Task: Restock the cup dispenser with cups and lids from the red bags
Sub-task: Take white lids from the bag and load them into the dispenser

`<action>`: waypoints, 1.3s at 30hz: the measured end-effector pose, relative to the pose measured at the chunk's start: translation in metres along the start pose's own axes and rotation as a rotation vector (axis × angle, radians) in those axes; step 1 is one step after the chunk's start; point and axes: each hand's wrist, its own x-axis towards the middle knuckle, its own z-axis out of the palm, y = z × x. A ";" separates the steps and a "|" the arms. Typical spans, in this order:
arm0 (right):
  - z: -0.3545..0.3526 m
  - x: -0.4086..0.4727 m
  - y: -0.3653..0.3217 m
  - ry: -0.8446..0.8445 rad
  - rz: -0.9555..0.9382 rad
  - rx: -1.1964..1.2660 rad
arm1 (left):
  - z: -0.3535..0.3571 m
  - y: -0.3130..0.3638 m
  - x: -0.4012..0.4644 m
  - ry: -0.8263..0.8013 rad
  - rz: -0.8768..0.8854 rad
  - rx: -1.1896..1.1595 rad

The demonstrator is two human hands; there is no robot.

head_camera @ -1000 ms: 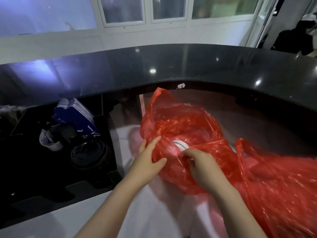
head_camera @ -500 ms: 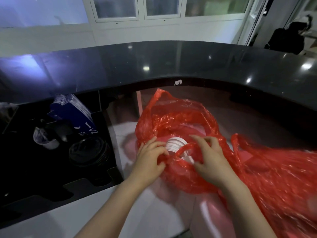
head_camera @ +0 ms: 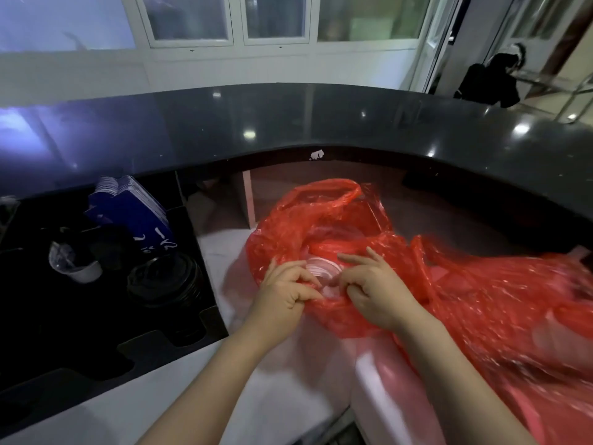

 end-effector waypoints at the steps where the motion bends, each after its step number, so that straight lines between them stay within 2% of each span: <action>1: -0.001 -0.005 -0.001 0.022 0.003 -0.015 | -0.001 -0.001 -0.003 -0.010 0.005 0.007; 5: -0.008 -0.030 0.002 0.156 -0.005 -0.028 | -0.002 -0.002 -0.013 -0.055 -0.033 0.045; 8: -0.008 -0.044 0.004 0.109 0.177 -0.068 | -0.003 -0.002 -0.018 -0.157 -0.082 0.111; 11: -0.002 -0.051 0.004 0.144 0.327 -0.131 | -0.003 0.000 -0.022 -0.236 -0.148 0.098; 13: 0.004 -0.052 0.007 0.122 0.372 -0.158 | -0.004 0.003 -0.022 -0.212 -0.225 0.040; 16: 0.012 -0.042 0.011 0.030 0.428 -0.200 | -0.004 0.005 -0.019 -0.107 -0.251 0.059; 21: 0.023 -0.023 0.010 -0.066 0.347 -0.168 | -0.007 -0.003 -0.007 -0.044 -0.386 0.133; 27: 0.017 -0.019 0.011 -0.169 0.247 -0.140 | -0.002 -0.010 0.007 -0.027 -0.322 0.228; 30: 0.020 -0.021 0.016 -0.238 0.225 -0.206 | 0.000 -0.014 0.017 -0.036 -0.276 0.247; 33: 0.027 -0.020 0.016 -0.214 0.222 -0.309 | 0.004 -0.017 0.028 -0.075 -0.223 0.259; 37: 0.038 -0.019 0.015 -0.109 0.199 -0.298 | 0.008 -0.017 0.049 -0.048 -0.192 0.258; 39: 0.039 -0.018 0.016 -0.050 0.186 -0.310 | 0.011 -0.016 0.060 -0.174 -0.169 0.255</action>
